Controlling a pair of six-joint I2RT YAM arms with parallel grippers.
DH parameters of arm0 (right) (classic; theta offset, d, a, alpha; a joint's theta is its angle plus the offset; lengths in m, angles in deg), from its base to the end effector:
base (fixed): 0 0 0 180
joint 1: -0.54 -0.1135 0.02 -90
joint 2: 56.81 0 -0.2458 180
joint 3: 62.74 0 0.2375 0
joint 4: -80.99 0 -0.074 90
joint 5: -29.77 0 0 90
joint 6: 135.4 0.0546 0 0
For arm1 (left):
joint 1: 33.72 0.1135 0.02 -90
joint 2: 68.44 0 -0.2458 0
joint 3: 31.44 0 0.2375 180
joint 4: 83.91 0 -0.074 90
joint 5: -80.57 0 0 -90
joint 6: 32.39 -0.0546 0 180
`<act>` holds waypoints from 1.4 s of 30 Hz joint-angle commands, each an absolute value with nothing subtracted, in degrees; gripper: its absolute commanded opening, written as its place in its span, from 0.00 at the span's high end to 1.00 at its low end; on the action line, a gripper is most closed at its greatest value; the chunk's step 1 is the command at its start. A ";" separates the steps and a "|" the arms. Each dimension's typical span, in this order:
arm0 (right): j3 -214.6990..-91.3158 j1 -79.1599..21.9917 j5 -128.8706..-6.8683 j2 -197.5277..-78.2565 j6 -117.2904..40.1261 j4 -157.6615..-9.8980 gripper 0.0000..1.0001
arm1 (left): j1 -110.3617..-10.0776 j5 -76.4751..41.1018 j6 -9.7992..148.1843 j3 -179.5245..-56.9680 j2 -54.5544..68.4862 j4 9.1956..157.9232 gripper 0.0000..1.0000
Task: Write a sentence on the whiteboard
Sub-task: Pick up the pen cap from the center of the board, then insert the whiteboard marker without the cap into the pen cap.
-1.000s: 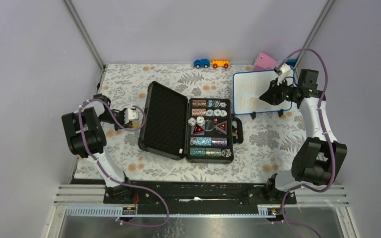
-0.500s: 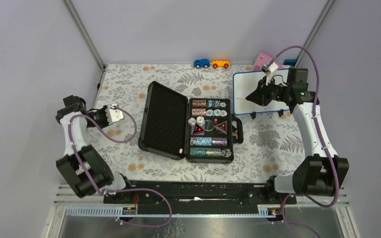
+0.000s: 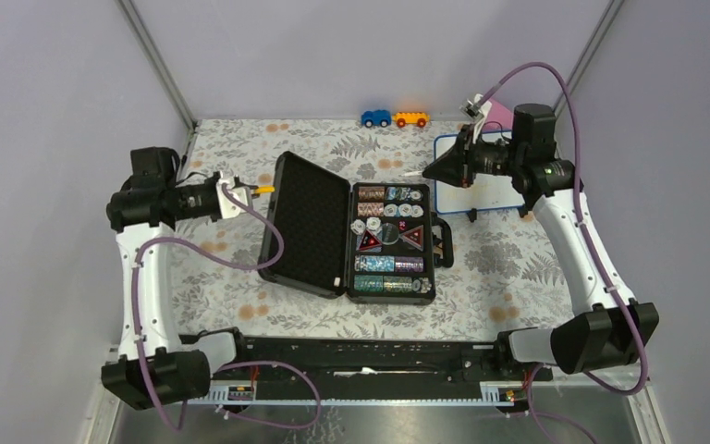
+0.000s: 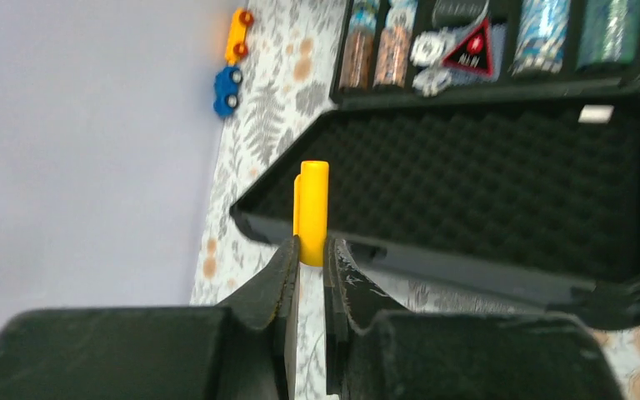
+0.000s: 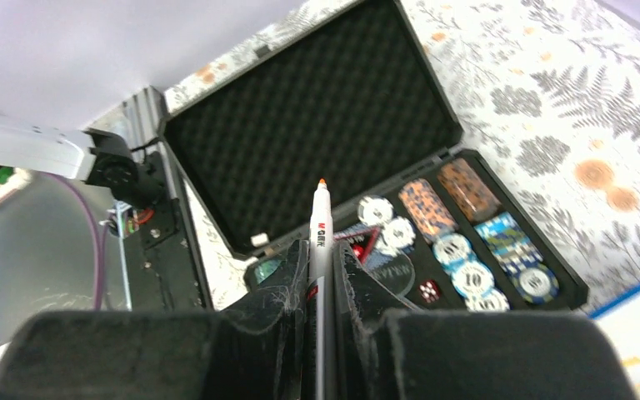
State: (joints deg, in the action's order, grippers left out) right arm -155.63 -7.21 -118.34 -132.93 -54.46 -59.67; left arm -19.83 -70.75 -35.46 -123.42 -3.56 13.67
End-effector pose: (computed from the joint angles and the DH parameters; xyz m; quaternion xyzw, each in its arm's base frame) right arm 0.2746 0.0842 0.3812 -0.3730 0.6799 0.3984 0.4898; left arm 0.1902 -0.0023 0.3618 0.6404 0.5359 -0.0836 0.5438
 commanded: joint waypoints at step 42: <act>-152.77 -19.21 -132.97 -136.62 -16.39 -95.80 1.00 | -56.57 -62.60 13.21 -136.63 7.41 32.92 1.00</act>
